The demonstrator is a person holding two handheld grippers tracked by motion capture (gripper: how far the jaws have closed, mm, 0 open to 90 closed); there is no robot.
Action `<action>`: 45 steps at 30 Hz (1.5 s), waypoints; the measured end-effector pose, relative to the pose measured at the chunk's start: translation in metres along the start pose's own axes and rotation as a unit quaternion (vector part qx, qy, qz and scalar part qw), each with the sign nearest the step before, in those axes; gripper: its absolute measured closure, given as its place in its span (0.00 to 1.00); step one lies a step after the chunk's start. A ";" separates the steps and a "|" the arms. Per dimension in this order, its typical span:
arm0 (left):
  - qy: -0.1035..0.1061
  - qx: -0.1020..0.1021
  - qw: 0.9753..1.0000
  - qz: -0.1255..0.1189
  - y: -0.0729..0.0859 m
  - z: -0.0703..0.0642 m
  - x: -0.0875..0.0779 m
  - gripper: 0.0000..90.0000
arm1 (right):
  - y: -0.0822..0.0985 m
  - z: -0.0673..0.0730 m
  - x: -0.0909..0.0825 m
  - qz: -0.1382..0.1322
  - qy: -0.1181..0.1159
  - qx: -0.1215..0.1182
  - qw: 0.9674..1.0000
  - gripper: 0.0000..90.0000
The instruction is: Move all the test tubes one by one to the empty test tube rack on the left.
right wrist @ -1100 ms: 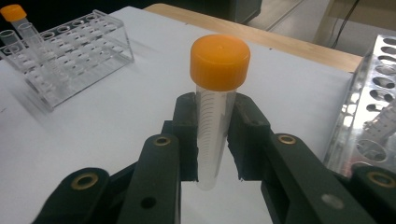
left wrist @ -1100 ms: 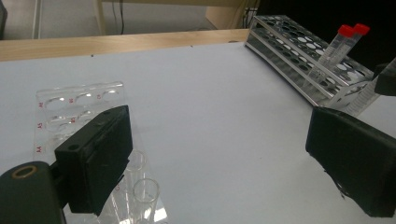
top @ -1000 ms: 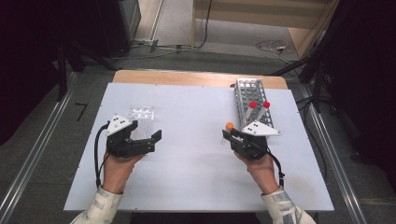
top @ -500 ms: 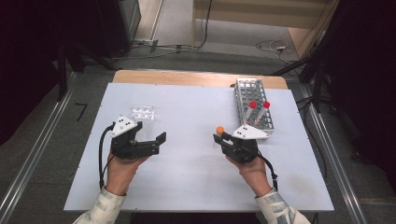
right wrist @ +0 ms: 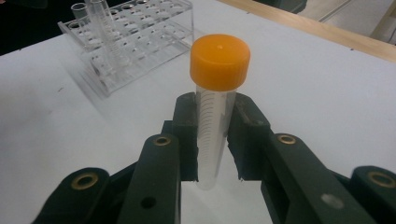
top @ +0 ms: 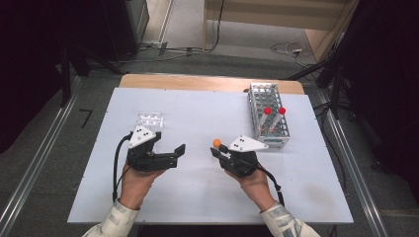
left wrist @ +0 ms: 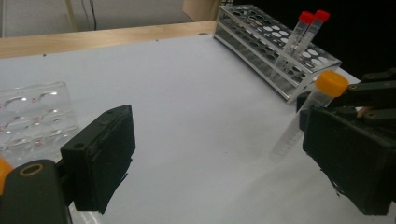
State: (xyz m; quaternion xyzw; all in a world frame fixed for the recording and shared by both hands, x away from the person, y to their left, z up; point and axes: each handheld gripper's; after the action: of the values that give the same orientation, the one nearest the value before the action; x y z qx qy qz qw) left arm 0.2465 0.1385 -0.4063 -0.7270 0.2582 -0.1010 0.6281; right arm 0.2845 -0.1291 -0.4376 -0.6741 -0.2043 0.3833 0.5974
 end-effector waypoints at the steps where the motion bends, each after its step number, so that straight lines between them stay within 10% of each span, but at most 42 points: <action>1: 0.003 0.002 1.000 -0.002 0.000 -0.001 0.000 0.12 | 0.000 0.002 0.001 0.001 -0.003 0.001 1.000 0.79; 10: 0.041 0.010 0.999 0.002 0.005 -0.021 0.010 0.21 | 0.000 0.020 0.012 0.006 -0.027 -0.008 1.000 0.79; 19: 0.083 0.027 0.996 0.009 0.011 -0.033 0.017 0.52 | 0.000 0.036 0.019 0.009 -0.049 -0.019 0.999 0.79; 40: 0.092 0.047 0.995 0.009 0.015 -0.041 0.018 0.78 | -0.003 0.042 0.017 0.002 -0.059 -0.021 0.998 0.78; 45: 0.092 0.044 0.995 0.000 0.012 -0.041 0.015 0.78 | -0.003 0.041 0.015 0.009 -0.078 -0.020 0.997 0.55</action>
State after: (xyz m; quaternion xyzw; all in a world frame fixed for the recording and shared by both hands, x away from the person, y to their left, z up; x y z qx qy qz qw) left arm 0.2367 0.0950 -0.4128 -0.6864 0.3104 -0.1782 0.6330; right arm 0.2631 -0.0904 -0.4381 -0.6558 -0.2516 0.4361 0.5626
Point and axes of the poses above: each handheld gripper's, and its own axes: x roughly forward along the jaws, y roughly out of its underside, z roughly to its left, and after that the axes turned 15 degrees about -z, right-handed
